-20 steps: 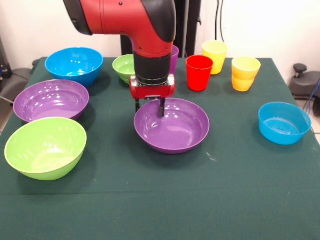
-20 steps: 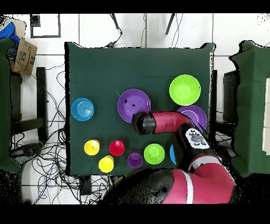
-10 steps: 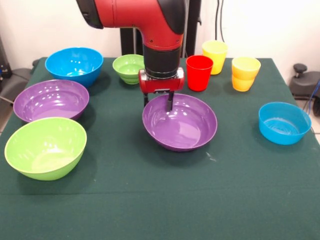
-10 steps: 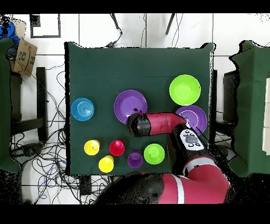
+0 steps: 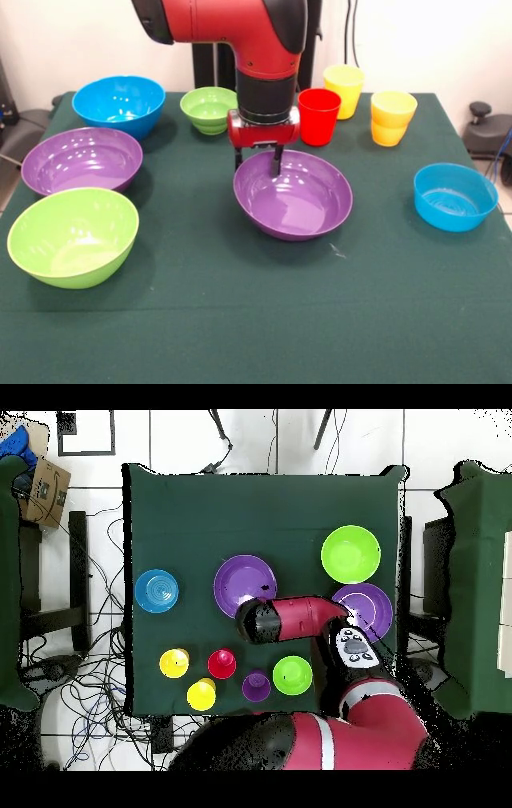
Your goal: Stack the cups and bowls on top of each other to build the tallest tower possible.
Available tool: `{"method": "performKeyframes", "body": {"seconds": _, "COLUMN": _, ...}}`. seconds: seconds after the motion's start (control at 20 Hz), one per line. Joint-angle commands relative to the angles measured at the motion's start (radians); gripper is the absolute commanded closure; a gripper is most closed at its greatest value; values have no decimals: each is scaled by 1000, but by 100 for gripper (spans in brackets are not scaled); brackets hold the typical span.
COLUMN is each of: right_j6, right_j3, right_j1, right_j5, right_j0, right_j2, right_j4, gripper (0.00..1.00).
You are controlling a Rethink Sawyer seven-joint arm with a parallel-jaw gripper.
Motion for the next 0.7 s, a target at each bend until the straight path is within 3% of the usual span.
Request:
{"method": "performKeyframes", "body": {"seconds": 0.05, "right_j6": 55, "right_j3": -64, "right_j1": 42, "right_j5": -10, "right_j0": 47, "right_j2": 1, "right_j4": -47, "gripper": 0}}
{"method": "performKeyframes", "body": {"seconds": 0.35, "right_j6": 49, "right_j3": -87, "right_j1": 76, "right_j5": -21, "right_j0": 71, "right_j2": -33, "right_j4": -60, "gripper": 0}}
{"method": "performKeyframes", "body": {"seconds": 0.7, "right_j6": -8, "right_j3": -104, "right_j1": 77, "right_j5": 2, "right_j0": 32, "right_j2": -3, "right_j4": -61, "gripper": 0}}
